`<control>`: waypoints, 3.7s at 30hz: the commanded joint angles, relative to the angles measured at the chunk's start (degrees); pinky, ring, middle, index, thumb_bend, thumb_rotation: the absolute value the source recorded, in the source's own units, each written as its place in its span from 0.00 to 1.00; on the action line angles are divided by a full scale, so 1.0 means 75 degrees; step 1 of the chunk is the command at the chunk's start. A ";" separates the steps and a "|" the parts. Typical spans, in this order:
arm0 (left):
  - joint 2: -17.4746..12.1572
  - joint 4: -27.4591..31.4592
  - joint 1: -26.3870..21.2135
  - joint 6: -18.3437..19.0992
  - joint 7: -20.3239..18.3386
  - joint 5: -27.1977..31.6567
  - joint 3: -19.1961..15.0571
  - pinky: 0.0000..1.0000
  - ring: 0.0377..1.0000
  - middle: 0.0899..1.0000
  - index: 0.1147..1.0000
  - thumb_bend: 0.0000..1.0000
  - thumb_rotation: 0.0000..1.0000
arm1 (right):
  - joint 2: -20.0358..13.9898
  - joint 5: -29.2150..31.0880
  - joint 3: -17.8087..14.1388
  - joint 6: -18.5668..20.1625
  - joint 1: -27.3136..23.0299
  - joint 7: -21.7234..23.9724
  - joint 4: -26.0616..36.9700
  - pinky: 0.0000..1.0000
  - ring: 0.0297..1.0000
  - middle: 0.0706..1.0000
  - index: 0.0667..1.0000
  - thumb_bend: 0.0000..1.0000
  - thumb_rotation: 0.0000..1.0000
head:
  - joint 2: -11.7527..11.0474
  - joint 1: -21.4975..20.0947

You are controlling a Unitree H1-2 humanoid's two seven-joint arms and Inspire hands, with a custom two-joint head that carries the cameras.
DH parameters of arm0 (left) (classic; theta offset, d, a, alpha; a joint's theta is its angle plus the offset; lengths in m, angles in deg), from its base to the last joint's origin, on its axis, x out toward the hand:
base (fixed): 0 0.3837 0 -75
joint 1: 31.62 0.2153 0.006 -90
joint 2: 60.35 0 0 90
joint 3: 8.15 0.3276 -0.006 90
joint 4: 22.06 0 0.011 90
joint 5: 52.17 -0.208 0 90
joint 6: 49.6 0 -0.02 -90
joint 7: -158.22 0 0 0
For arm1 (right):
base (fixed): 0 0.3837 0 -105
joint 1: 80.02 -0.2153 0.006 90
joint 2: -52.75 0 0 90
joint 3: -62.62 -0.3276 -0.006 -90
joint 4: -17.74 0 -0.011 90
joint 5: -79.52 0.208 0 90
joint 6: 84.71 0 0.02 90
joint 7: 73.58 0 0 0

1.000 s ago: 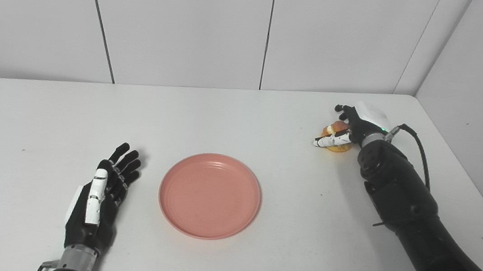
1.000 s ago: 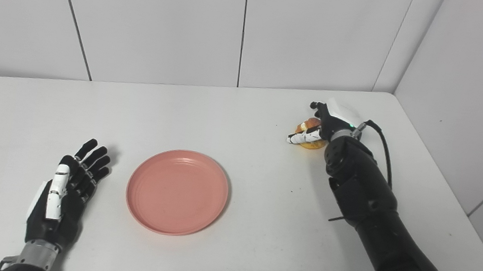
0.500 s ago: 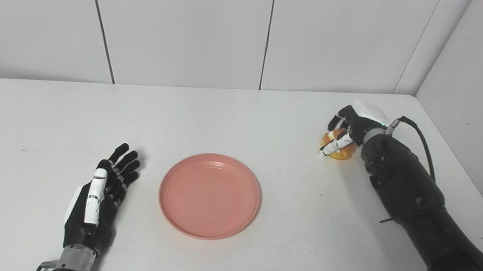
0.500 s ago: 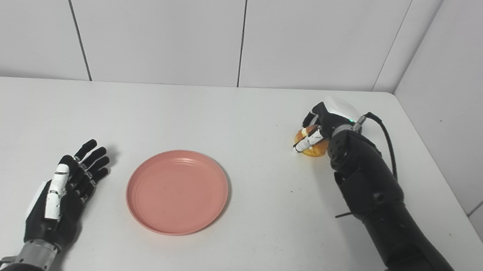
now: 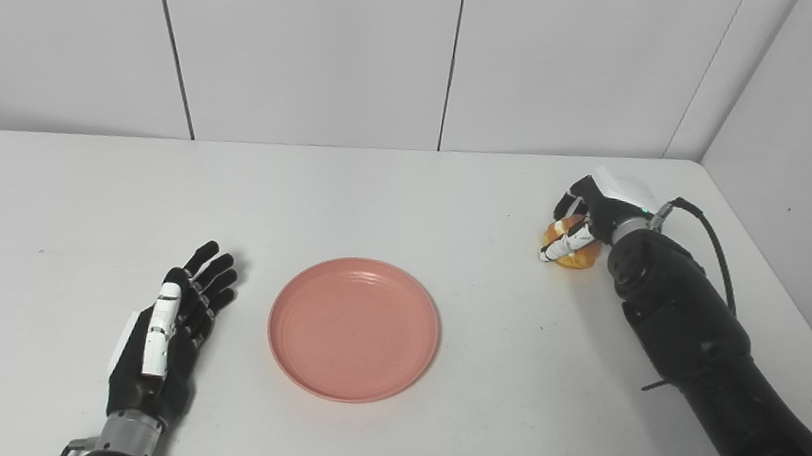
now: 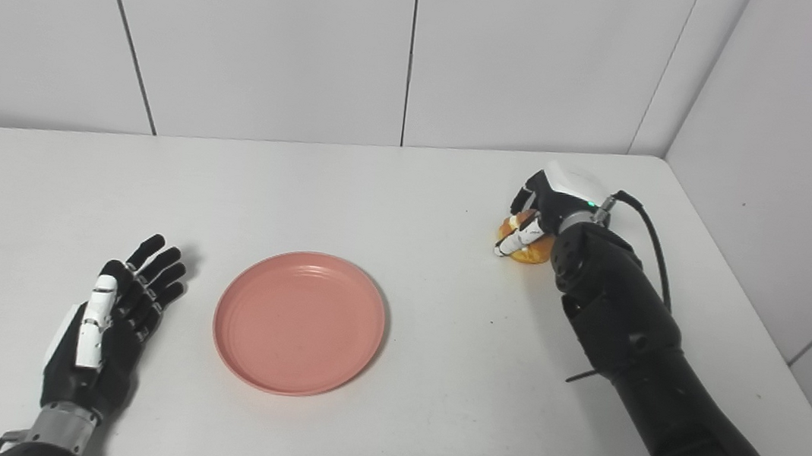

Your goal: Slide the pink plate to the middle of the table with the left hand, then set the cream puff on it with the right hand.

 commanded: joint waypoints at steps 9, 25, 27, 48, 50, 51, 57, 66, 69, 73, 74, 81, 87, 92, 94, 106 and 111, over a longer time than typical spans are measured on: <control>0.0036 0.0015 -0.0016 0.0093 0.0099 -0.0071 0.0050 0.92 0.89 0.87 0.85 0.46 1.00 | -0.0122 -0.0296 -0.0654 0.0097 -0.0147 0.0230 0.1698 0.26 0.30 0.39 0.50 0.52 0.00 | -0.0005 0.0085; 0.0278 0.0275 0.0023 0.0090 0.0411 -0.0521 0.0303 0.90 0.88 0.87 0.84 0.47 1.00 | 0.0597 -0.0880 -0.0383 0.0077 -0.0179 0.1332 0.3797 0.27 0.33 0.40 0.50 0.51 0.00 | -0.0001 0.0862; 0.0300 0.0326 0.0026 0.0094 0.0441 -0.0598 0.0369 0.90 0.89 0.88 0.85 0.47 1.00 | 0.0715 -0.0868 -0.0262 0.0040 -0.0143 0.1383 0.4042 0.28 0.34 0.40 0.51 0.51 0.00 | 0.0004 0.1020; 0.1021 0.0681 -0.0153 0.0465 0.1131 -0.1215 0.0822 0.88 0.87 0.86 0.84 0.43 1.00 | 0.1893 -0.0540 0.0849 -0.0564 0.0403 0.1534 0.4401 0.30 0.35 0.44 0.45 0.52 0.00 | 0.0393 0.2565; 0.1026 0.0717 -0.0171 0.0548 0.1143 -0.1251 0.0835 0.88 0.87 0.86 0.84 0.43 1.00 | 0.1952 -0.0614 0.0943 -0.0612 0.0489 0.1479 0.4311 0.30 0.35 0.42 0.48 0.52 0.00 | 0.0402 0.2554; 0.1024 0.0730 -0.0176 0.0577 0.1141 -0.1258 0.0839 0.89 0.87 0.87 0.84 0.44 1.00 | 0.1977 -0.0644 0.0982 -0.0613 0.0522 0.1459 0.4276 0.29 0.35 0.40 0.50 0.52 0.00 | 0.0402 0.2554; 0.1020 0.0753 -0.0201 0.0681 0.1132 -0.1222 0.0803 0.89 0.88 0.87 0.84 0.45 1.00 | 0.2103 -0.0816 0.1196 -0.0705 0.0660 0.1257 0.3934 0.28 0.35 0.38 0.51 0.52 0.00 | 0.0430 0.2551; 0.1022 0.0705 -0.0228 0.0597 0.1147 -0.1315 0.0838 0.89 0.87 0.87 0.84 0.45 1.00 | 0.2379 -0.0780 0.1420 -0.0838 0.0810 0.1174 0.3429 0.27 0.33 0.38 0.51 0.51 0.00 | 0.0495 0.2612; 0.1043 0.0739 -0.0235 0.0619 0.1163 -0.1349 0.0846 0.88 0.87 0.87 0.84 0.45 1.00 | 0.2429 -0.0852 0.1583 -0.0956 0.0869 0.1117 0.3230 0.26 0.34 0.38 0.51 0.51 0.00 | 0.0522 0.2619; 0.1044 0.0727 -0.0251 0.0609 0.1183 -0.1413 0.0856 0.88 0.87 0.87 0.84 0.45 1.00 | 0.2491 -0.0854 0.1701 -0.1119 0.0933 0.0906 0.2978 0.27 0.35 0.38 0.51 0.51 0.00 | 0.0540 0.2635; 0.1043 0.0721 -0.0255 0.0603 0.1191 -0.1432 0.0860 0.88 0.87 0.87 0.84 0.45 1.00 | 0.2508 -0.0843 0.1716 -0.1180 0.0947 0.0849 0.2911 0.29 0.36 0.39 0.51 0.52 0.00 | 0.0540 0.2635; 0.1025 0.0721 -0.0255 0.0501 0.1215 -0.1577 0.0922 0.89 0.88 0.87 0.85 0.44 1.00 | 0.2556 -0.0830 0.1830 -0.1255 0.0979 0.0897 0.2690 0.29 0.36 0.39 0.51 0.52 0.00 | 0.0568 0.2628; 0.1007 0.0628 -0.0243 0.0139 0.1306 -0.1913 0.1003 0.89 0.88 0.88 0.85 0.43 1.00 | 0.2572 -0.0906 0.1908 -0.1215 0.1043 0.0888 0.2666 0.30 0.38 0.39 0.50 0.52 0.00 | 0.0571 0.2620; 0.0998 0.0591 -0.0199 -0.0131 0.1328 -0.2124 0.1065 0.89 0.88 0.88 0.85 0.45 1.00 | 0.2541 -0.0877 0.1917 -0.1291 0.1080 0.0857 0.2660 0.31 0.38 0.39 0.50 0.52 0.00 | 0.0559 0.2575; 0.1022 0.0624 -0.0147 -0.0194 0.1348 -0.2173 0.1079 0.89 0.88 0.88 0.85 0.45 1.00 | 0.2523 -0.0843 0.1906 -0.1333 0.1090 0.0851 0.2675 0.31 0.38 0.39 0.50 0.52 0.00 | 0.0554 0.2580; 0.0999 0.0677 0.0274 -0.0599 0.1381 -0.2465 0.1209 0.87 0.87 0.87 0.83 0.46 1.00 | 0.2303 -0.1209 0.2098 -0.1197 0.1047 0.1206 0.3258 0.27 0.35 0.40 0.50 0.52 0.00 | 0.0526 0.2600; 0.0979 0.0798 0.0500 -0.0675 0.1398 -0.2504 0.1206 0.88 0.88 0.87 0.84 0.47 1.00 | 0.2130 -0.1495 0.2166 -0.1048 0.1003 0.1872 0.3923 0.40 0.53 0.64 0.57 0.63 0.18 | 0.0518 0.2616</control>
